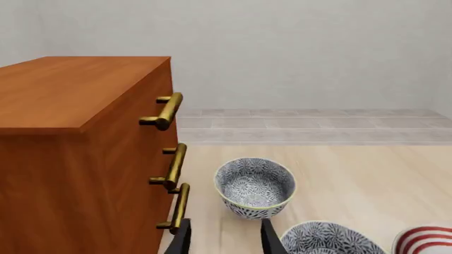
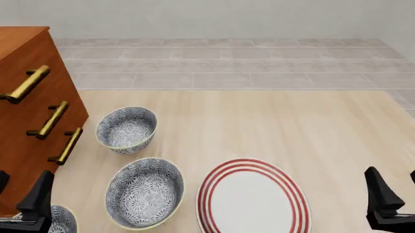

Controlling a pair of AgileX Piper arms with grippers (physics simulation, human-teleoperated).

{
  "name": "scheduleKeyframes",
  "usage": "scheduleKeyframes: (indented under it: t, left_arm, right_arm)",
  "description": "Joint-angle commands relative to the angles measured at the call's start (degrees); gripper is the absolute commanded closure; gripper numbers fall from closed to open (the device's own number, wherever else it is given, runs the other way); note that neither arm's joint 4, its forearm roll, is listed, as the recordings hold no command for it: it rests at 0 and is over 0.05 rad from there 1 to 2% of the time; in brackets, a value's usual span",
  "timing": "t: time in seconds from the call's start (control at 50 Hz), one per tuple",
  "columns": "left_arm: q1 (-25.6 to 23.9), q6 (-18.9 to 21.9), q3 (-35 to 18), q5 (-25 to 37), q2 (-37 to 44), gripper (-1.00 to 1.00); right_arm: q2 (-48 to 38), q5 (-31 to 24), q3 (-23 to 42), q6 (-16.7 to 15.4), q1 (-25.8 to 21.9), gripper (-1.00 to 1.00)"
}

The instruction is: Put the bowl at the front on the plate.

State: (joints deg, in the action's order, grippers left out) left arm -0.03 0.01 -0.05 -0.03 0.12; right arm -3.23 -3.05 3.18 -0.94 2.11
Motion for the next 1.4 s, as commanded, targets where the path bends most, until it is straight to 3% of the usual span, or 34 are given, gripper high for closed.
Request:
scheduleKeyframes:
  t: [0.02,0.26,0.52,0.64,0.96,1.12,1.4]
  left_arm:
    - [-0.3,0.0,-0.2,-0.1,0.4,-1.0]
    - [-1.2,-0.5,-2.9,1.6,1.4,-1.0]
    - [-4.2,3.3,-15.5,10.6,5.3,-1.0]
    - [-3.2,0.7,-17.8,12.8,8.9,-1.0]
    - [-5.7,4.7,-21.4,25.4,10.5,-1.0]
    - [-3.6,3.2,-23.7,33.3,8.1,-1.0]
    - [-1.2,2.9,-21.0,39.6,6.6,-1.0]
  right_arm:
    - [2.6,3.2,-3.0,0.7,-2.6,-1.0]
    - [2.2,3.4,-3.0,0.5,-3.6,-1.0]
    - [1.0,4.3,-3.1,0.8,-3.7,-1.0]
    - [0.7,4.4,-3.1,1.0,-3.7,-1.0]
    - [0.7,4.3,-3.1,1.0,-3.8,-1.0]
    - [0.6,4.4,-3.1,0.9,-3.8,-1.0]
    - [0.7,4.5,-3.1,0.7,-4.0,-1.0]
